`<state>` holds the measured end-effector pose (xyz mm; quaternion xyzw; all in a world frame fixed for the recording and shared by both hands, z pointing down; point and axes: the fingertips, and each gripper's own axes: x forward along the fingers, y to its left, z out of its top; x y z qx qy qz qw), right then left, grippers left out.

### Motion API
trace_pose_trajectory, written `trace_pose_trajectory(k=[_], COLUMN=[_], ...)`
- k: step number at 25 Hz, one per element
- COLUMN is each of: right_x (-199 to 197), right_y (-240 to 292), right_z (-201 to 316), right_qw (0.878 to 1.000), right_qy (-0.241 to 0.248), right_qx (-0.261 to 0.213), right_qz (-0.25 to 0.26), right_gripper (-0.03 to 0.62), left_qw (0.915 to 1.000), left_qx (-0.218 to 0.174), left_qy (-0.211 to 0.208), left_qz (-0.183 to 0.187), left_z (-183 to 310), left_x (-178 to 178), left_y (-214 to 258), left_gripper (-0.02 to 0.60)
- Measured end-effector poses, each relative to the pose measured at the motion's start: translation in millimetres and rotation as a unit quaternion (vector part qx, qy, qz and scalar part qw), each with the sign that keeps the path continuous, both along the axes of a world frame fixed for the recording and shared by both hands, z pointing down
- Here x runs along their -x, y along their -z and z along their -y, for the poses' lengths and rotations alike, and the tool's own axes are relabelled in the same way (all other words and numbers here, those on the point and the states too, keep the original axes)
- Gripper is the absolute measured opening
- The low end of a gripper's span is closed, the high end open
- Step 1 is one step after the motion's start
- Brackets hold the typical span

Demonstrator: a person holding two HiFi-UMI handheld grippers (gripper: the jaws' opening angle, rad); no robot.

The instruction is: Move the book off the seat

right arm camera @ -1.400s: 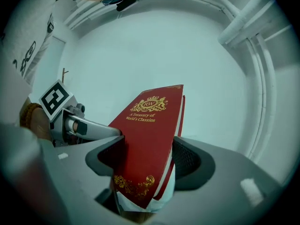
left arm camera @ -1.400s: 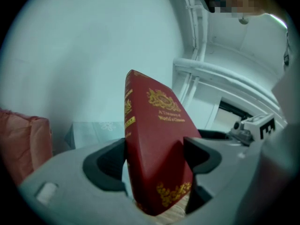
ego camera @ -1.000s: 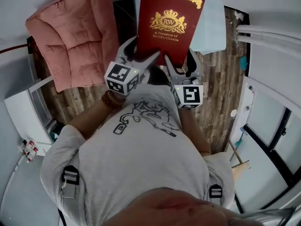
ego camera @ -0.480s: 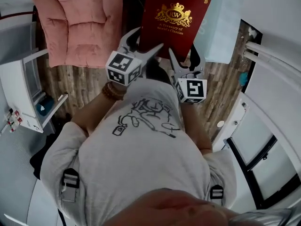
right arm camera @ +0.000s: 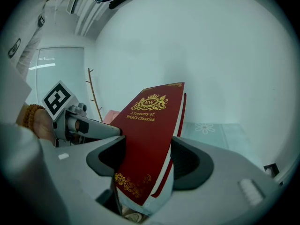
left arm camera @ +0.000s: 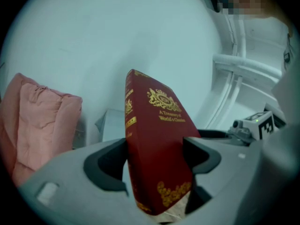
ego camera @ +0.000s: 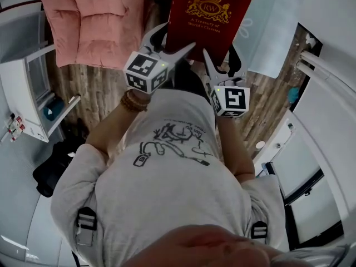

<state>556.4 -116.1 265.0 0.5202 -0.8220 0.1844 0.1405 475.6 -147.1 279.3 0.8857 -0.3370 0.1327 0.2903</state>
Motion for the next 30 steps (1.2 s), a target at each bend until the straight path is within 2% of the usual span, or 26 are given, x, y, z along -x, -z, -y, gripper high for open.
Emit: trace_pose_trajectory(k=[15,26,30], right_x=[-17.7,-31.0,-32.7], right_y=[-83.3,-156.6,-180.5], right_z=[12.6,7.9,12.9], right_qw=[0.999,0.997,0.995], right_qy=[0.000,-0.011,-0.017], right_qx=[0.041,0.077,0.094], right_qz=[0.011,0.028,0.029], right_gripper=[0.296,0.295,0.295], left_qw=[0.9997,0.9976,0.9947], left_qx=[0.025,0.064,0.099], left_qy=[-0.005,-0.021,-0.020], left_qz=[0.004,0.017,0.022], left_z=[12.4,8.9,11.7], left_x=[-16.3,-29.5,-31.0], left_y=[-82.6,-156.3,-183.2], left_gripper=[0.373,0.373,0.373])
